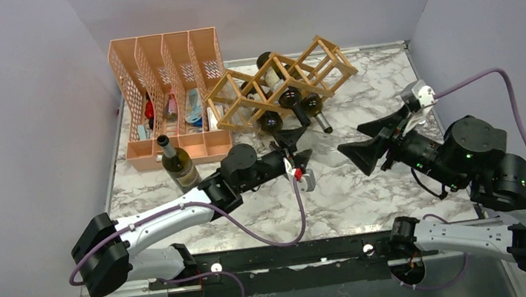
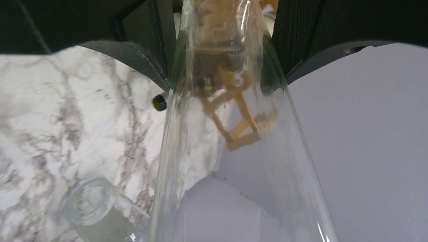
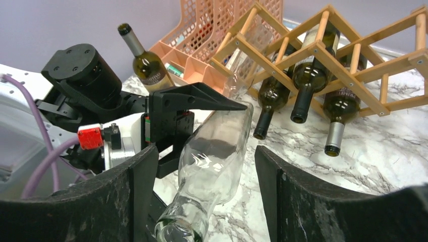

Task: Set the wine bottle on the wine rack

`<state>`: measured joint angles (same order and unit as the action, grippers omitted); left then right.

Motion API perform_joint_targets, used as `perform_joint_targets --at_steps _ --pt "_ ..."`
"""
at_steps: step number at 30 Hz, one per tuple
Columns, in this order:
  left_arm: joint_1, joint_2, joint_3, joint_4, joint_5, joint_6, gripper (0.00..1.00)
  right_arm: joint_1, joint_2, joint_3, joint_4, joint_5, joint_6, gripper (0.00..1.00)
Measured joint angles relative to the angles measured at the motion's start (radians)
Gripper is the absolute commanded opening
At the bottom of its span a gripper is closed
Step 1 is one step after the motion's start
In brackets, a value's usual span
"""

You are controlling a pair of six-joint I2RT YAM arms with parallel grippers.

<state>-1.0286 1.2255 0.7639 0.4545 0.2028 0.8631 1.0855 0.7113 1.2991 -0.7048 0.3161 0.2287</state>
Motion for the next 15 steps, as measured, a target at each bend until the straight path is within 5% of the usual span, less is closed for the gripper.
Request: perform_joint_targets --at_steps 15 --pt "0.0 0.018 0.048 -0.011 -0.016 0.525 0.0 0.0 0.116 0.05 -0.158 0.063 0.037 0.77"
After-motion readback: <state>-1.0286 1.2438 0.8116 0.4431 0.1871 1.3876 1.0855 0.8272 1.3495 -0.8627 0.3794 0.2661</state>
